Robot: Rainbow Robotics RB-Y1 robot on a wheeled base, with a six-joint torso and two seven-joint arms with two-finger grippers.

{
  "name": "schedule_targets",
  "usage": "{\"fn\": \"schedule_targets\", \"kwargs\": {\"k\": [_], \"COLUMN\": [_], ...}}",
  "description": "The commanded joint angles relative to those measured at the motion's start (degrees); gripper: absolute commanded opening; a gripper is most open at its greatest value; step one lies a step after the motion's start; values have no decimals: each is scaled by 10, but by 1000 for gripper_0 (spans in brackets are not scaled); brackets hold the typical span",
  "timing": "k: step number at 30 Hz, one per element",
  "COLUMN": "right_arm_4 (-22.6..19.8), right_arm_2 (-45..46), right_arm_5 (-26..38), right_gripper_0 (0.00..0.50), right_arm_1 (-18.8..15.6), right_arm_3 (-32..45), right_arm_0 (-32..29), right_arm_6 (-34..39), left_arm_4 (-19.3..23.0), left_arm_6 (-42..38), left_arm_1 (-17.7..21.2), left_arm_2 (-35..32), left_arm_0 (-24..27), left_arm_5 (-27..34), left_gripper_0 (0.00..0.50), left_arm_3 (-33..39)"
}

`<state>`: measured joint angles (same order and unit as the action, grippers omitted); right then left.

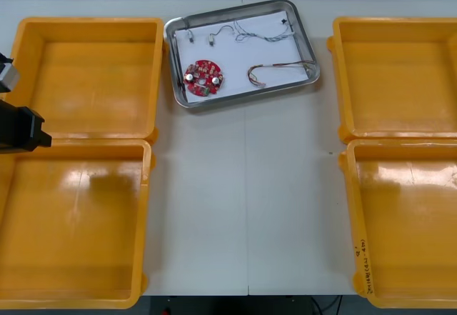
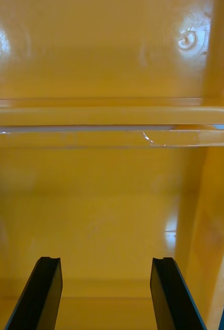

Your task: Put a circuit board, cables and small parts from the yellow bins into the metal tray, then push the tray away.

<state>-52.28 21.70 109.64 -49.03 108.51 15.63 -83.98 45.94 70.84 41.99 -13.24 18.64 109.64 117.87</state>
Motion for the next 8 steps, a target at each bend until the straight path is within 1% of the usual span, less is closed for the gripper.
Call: {"fn": "schedule_targets", "kwargs": {"k": [1,8], "right_arm_4": [3,3], "right_arm_2": [-13,-15], "right_arm_5": [-7,-7], "right_gripper_0": [500,500], "right_arm_1": [6,7], "right_arm_3": [12,13], "right_arm_0": [19,19], "right_arm_6": [29,29], "left_arm_4": [-5,-5], "left_arm_6": [70,70], "left_arm_1": [26,26], "left_arm_2": [-5,-5], "left_arm_0": [-7,-7], "left_arm_5": [4,4], "left_gripper_0": [500,500], "left_arm_3": [16,16]}}
